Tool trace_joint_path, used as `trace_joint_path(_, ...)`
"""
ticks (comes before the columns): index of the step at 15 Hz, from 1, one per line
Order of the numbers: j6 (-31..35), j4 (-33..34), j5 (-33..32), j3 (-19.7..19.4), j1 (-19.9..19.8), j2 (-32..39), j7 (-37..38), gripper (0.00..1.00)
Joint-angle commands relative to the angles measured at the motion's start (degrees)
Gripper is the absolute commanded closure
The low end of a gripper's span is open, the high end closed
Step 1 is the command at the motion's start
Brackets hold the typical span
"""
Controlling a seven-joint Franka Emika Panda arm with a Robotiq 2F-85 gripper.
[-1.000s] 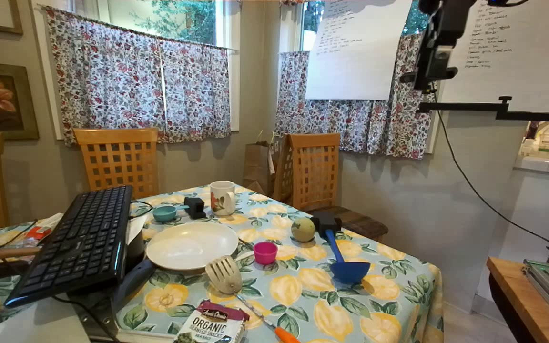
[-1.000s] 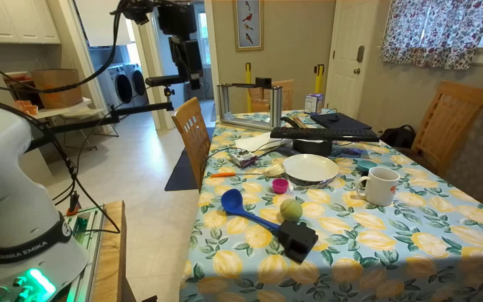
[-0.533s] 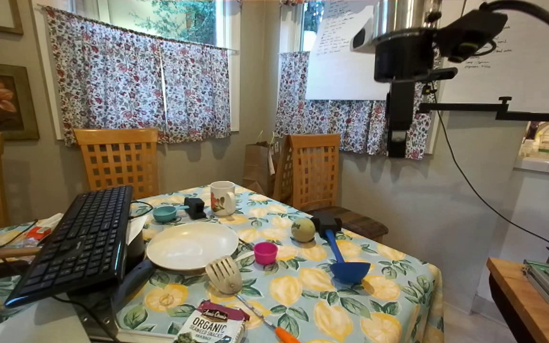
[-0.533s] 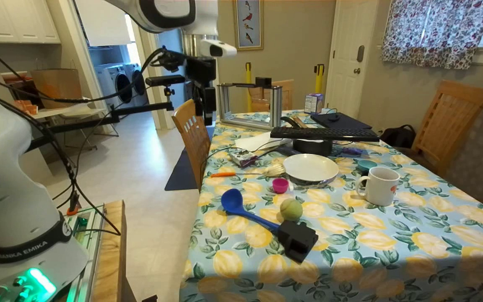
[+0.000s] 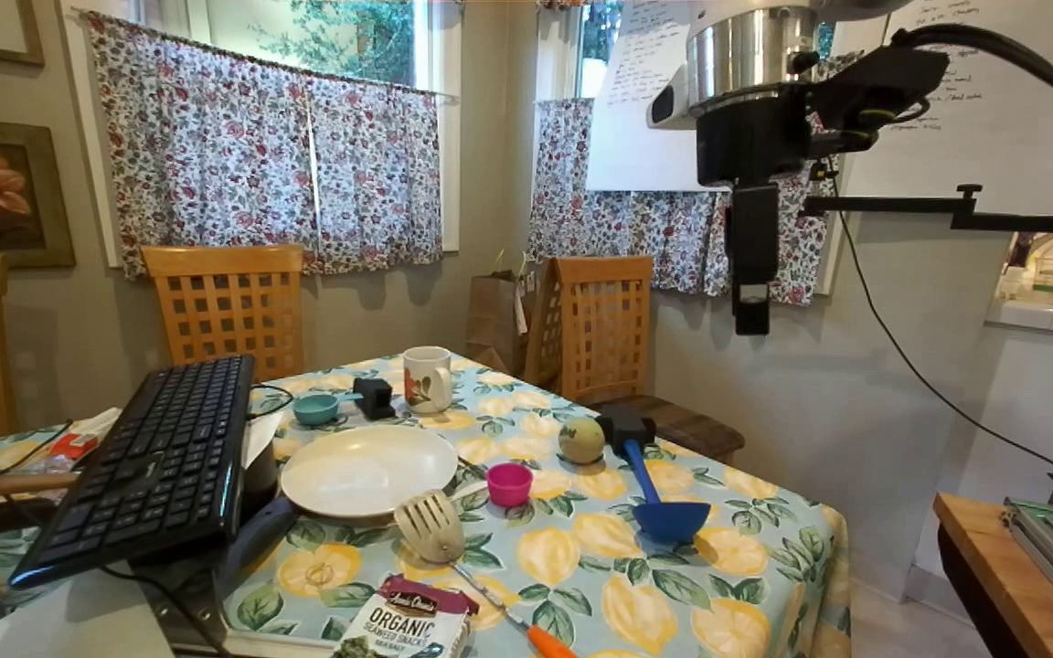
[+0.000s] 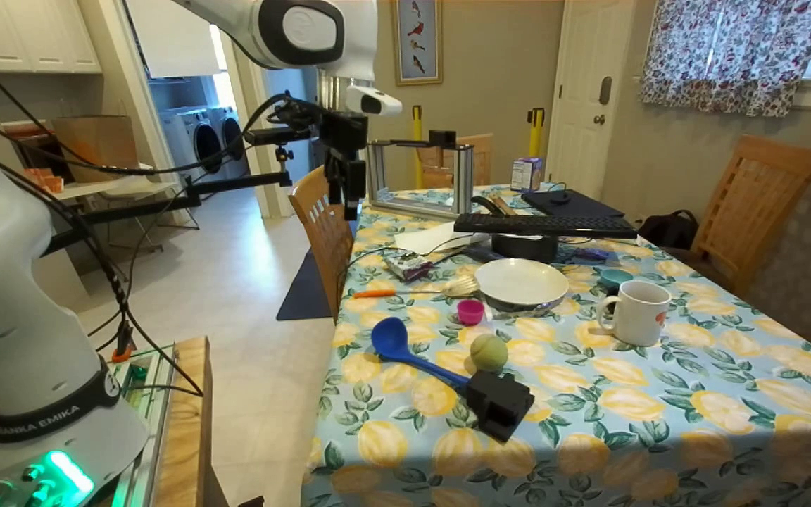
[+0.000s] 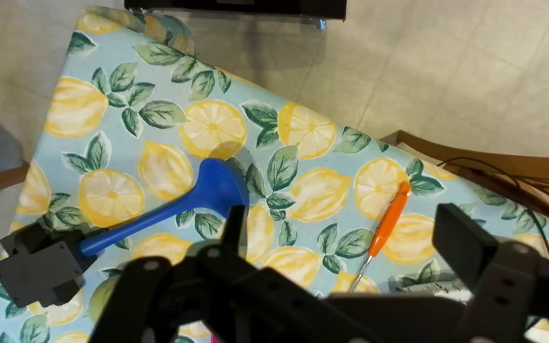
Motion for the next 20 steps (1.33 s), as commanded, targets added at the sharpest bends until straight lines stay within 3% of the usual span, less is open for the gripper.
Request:
trace_joint_path(1,9.39,0.21,1.17,-0.90,-0.30,6.32,2.78,0.00)
trace_joint_path(4,15.90,2.39,2.32,-1.32,0.08,16.00,2.24,0.00)
trace_joint_path(7,16.20,5.86,3.95,-0.39,1.38,26.26,1.94,0.00)
trace_joint_path(10,14.70,9.13,-0.53,0.15,4.75,33.19,4.48,0.00)
trace_joint_path(11,16.32,5.14,1.70,-0.45,3.18,28.81,2.33,0.00)
trace_joint_path(16,16.40,5.95,1.59,-0.75,3.56,30.13,2.45,0.00)
trace_joint_path(20,25.99,6.82,0.38,-1.20,6.47,33.23,9.83,0.00)
